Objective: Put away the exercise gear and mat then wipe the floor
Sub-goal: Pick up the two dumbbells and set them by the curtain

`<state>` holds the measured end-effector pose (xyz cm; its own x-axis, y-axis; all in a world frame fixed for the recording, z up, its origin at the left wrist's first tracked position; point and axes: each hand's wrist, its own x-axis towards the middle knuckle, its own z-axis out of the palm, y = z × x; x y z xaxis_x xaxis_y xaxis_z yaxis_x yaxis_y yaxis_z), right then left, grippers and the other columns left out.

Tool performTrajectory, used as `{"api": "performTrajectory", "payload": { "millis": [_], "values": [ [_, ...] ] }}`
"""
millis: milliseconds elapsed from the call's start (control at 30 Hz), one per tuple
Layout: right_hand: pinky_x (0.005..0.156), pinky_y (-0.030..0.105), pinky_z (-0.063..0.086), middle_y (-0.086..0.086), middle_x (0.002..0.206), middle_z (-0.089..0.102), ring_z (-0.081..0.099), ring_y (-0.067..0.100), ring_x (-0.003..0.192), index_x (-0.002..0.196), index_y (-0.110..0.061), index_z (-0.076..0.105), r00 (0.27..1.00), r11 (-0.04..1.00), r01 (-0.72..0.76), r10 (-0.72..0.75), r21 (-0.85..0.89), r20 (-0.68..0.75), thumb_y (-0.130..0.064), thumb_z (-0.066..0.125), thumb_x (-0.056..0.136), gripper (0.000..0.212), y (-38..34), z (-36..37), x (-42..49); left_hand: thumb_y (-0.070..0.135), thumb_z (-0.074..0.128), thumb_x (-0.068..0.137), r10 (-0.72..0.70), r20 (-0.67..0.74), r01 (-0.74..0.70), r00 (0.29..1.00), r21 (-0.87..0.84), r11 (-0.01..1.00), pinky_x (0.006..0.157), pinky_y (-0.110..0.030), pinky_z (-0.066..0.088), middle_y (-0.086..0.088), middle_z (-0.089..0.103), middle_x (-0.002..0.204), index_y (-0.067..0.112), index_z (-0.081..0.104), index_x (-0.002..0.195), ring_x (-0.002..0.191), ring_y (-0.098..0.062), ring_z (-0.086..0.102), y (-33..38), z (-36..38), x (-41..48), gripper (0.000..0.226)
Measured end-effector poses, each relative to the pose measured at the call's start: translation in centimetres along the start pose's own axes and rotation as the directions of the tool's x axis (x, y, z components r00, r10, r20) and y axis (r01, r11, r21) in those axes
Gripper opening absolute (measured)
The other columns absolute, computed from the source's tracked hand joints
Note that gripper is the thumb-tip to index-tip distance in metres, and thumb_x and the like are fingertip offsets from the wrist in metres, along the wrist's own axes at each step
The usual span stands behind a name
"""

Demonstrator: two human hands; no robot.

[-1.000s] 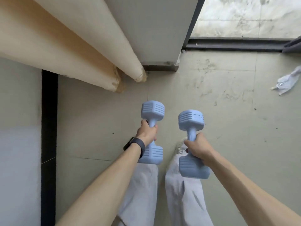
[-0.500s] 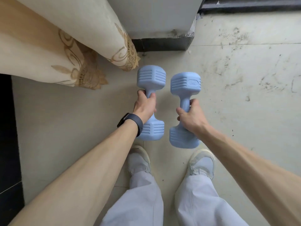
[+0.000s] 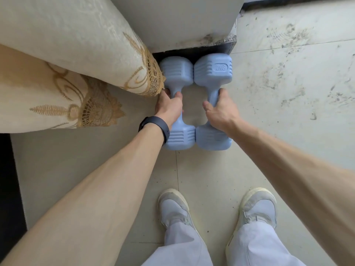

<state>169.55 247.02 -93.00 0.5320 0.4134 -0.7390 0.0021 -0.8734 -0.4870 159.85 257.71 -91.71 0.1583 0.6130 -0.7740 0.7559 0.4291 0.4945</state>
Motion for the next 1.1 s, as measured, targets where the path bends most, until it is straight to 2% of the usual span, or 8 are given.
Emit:
{"api": "performTrajectory", "payload": {
  "millis": [100, 200, 267, 500, 667, 833, 933, 1100],
  "values": [
    [0.09, 0.035, 0.04, 0.017, 0.126, 0.059, 0.056, 0.039, 0.116, 0.139, -0.01, 0.036, 0.999, 0.996, 0.026, -0.023, -0.08, 0.035, -0.03, 0.05, 0.1, 0.046, 0.1, -0.4, -0.1, 0.039, 0.049, 0.094, -0.013, -0.032, 0.013, 0.999, 0.01, 1.0, 0.103, -0.048, 0.048, -0.008, 0.058, 0.13, 0.018, 0.041, 0.14, 0.114, -0.034, 0.063, -0.2, 0.0, 0.1, 0.051],
    [0.106, 0.037, 0.035, 0.016, 0.15, 0.045, 0.046, 0.038, 0.133, 0.158, -0.018, 0.004, 0.989, 0.984, 0.074, -0.052, -0.163, 0.136, -0.043, 0.041, 0.101, 0.073, 0.0, -1.6, -0.7, 0.035, 0.045, 0.101, 0.056, -0.034, -0.048, 0.998, 0.19, 0.981, 0.102, -0.036, 0.043, -0.01, 0.056, 0.136, 0.017, 0.041, 0.142, 0.122, -0.033, 0.054, -0.1, 0.2, -0.7, 0.045],
    [0.114, 0.038, 0.03, 0.014, 0.158, 0.034, 0.037, 0.035, 0.142, 0.159, -0.023, -0.002, 0.979, 0.961, 0.085, -0.032, -0.264, 0.201, -0.047, 0.038, 0.101, 0.075, 0.2, -3.0, -3.0, 0.032, 0.046, 0.101, 0.073, -0.011, -0.064, 0.997, 0.362, 0.93, 0.104, -0.037, 0.038, -0.013, 0.051, 0.143, 0.016, 0.034, 0.149, 0.13, -0.035, 0.048, -0.3, 0.1, -3.0, 0.052],
    [0.115, 0.034, 0.029, 0.006, 0.157, 0.038, 0.037, 0.029, 0.141, 0.154, -0.021, 0.032, 0.939, 0.888, 0.205, -0.061, -0.411, 0.339, -0.035, 0.042, 0.101, 0.055, 0.0, -5.9, -17.6, 0.028, 0.05, 0.098, 0.048, 0.231, -0.201, 0.972, 0.705, 0.68, 0.11, -0.038, 0.032, -0.012, 0.044, 0.151, 0.022, 0.031, 0.154, 0.138, -0.032, 0.04, -1.0, -2.8, -16.6, 0.059],
    [0.114, 0.031, 0.029, 0.004, 0.147, 0.052, 0.044, 0.026, 0.135, 0.143, -0.02, 0.05, 0.923, 0.844, 0.285, -0.114, -0.454, 0.368, -0.031, 0.036, 0.103, 0.044, -5.8, -13.2, -31.2, 0.029, 0.045, 0.098, -0.045, 0.244, -0.153, 0.969, 0.731, 0.665, 0.107, -0.04, 0.038, -0.013, 0.046, 0.148, 0.022, 0.032, 0.153, 0.134, -0.034, 0.045, 3.8, -9.5, -29.9, 0.056],
    [0.112, 0.041, 0.036, -0.002, 0.143, 0.055, 0.043, 0.028, 0.136, 0.138, -0.027, 0.056, 0.888, 0.69, 0.445, -0.257, -0.572, 0.381, -0.038, 0.037, 0.103, 0.041, -15.0, -21.8, -45.4, 0.03, 0.043, 0.098, -0.023, 0.263, -0.201, 0.965, 0.79, 0.579, 0.104, -0.039, 0.041, -0.01, 0.055, 0.14, 0.02, 0.051, 0.139, 0.127, -0.034, 0.051, 9.9, -19.1, -44.0, 0.043],
    [0.11, 0.041, 0.039, -0.003, 0.142, 0.056, 0.042, 0.027, 0.136, 0.138, -0.029, 0.056, 0.836, 0.564, 0.548, -0.4, -0.618, 0.377, -0.04, 0.037, 0.103, 0.04, -21.2, -25.7, -52.6, 0.03, 0.043, 0.097, 0.066, 0.226, -0.22, 0.972, 0.772, 0.596, 0.108, -0.041, 0.036, -0.006, 0.059, 0.137, 0.023, 0.055, 0.135, 0.126, -0.03, 0.051, 12.9, -23.9, -51.1, 0.04],
    [0.108, 0.034, 0.038, -0.005, 0.136, 0.062, 0.048, 0.022, 0.13, 0.133, -0.027, 0.062, 0.743, 0.546, 0.623, -0.637, -0.559, 0.205, -0.035, 0.045, 0.103, 0.036, -30.8, -29.3, -61.0, 0.035, 0.046, 0.097, 0.308, 0.079, -0.264, 0.948, 0.734, 0.626, 0.111, -0.042, 0.03, -0.001, 0.061, 0.135, 0.027, 0.054, 0.136, 0.13, -0.023, 0.047, 17.6, -32.2, -60.4, 0.04]
  ]
}}
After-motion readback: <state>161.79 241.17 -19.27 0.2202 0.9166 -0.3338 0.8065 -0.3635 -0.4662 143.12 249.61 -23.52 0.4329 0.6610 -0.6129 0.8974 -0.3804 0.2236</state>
